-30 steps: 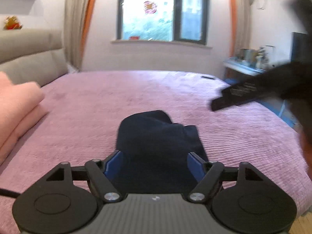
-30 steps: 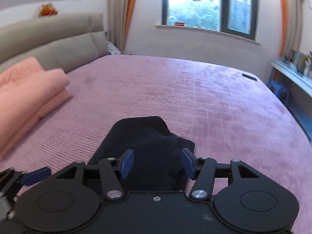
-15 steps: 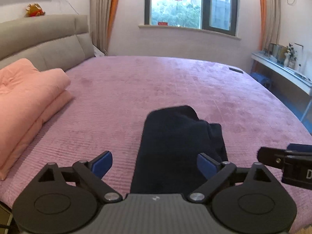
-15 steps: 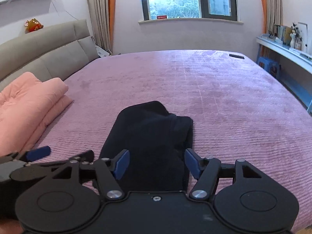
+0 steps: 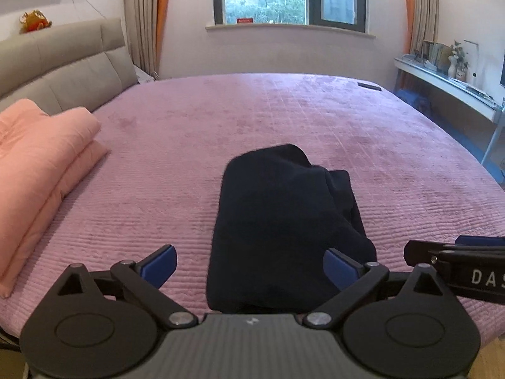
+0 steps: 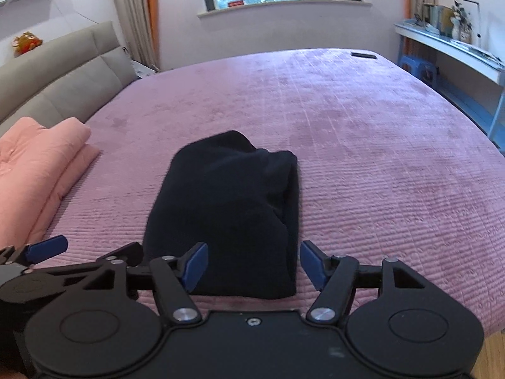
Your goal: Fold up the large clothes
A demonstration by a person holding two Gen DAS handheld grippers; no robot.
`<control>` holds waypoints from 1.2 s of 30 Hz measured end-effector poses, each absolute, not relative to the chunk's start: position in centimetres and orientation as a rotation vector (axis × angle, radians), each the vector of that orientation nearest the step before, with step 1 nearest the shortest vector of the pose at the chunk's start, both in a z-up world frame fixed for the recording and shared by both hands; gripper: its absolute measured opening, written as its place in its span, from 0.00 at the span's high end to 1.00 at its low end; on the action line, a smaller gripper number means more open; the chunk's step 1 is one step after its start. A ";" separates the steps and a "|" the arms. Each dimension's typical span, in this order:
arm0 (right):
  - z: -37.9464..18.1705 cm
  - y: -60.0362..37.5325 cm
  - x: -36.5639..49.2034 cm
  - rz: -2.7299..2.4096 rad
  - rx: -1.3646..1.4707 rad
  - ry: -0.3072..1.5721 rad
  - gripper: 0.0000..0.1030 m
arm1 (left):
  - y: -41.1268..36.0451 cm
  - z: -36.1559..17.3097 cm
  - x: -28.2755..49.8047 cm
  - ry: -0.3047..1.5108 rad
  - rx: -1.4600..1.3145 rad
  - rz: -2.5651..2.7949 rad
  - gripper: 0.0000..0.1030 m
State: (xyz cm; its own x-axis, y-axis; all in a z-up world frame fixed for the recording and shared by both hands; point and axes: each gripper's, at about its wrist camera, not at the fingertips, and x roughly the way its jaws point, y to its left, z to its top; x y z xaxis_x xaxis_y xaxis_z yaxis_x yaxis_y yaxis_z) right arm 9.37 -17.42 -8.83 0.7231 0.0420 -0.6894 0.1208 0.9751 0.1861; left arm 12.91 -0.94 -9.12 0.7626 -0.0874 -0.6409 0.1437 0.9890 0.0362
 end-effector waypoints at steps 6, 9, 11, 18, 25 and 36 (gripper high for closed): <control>-9.8 -18.0 10.0 -0.094 0.200 0.814 0.25 | -1.2 -9.7 13.8 0.747 0.080 -0.133 0.02; -9.9 -18.0 10.1 -0.097 0.203 0.819 0.25 | -0.4 -9.6 14.1 0.749 0.053 -0.131 0.02; -9.8 -18.0 10.1 -0.095 0.201 0.821 0.24 | -0.1 -9.3 14.1 0.741 0.055 -0.131 0.02; -9.3 -17.2 9.9 -0.096 0.163 0.811 0.24 | 0.3 -8.6 13.6 0.713 0.062 -0.129 0.02; -8.7 -17.3 9.6 -0.101 0.154 0.802 0.24 | 0.0 -8.3 13.3 0.717 0.071 -0.114 0.02; -8.2 -17.0 9.2 -0.101 0.149 0.793 0.24 | -0.3 -7.9 12.9 0.701 0.095 -0.114 0.02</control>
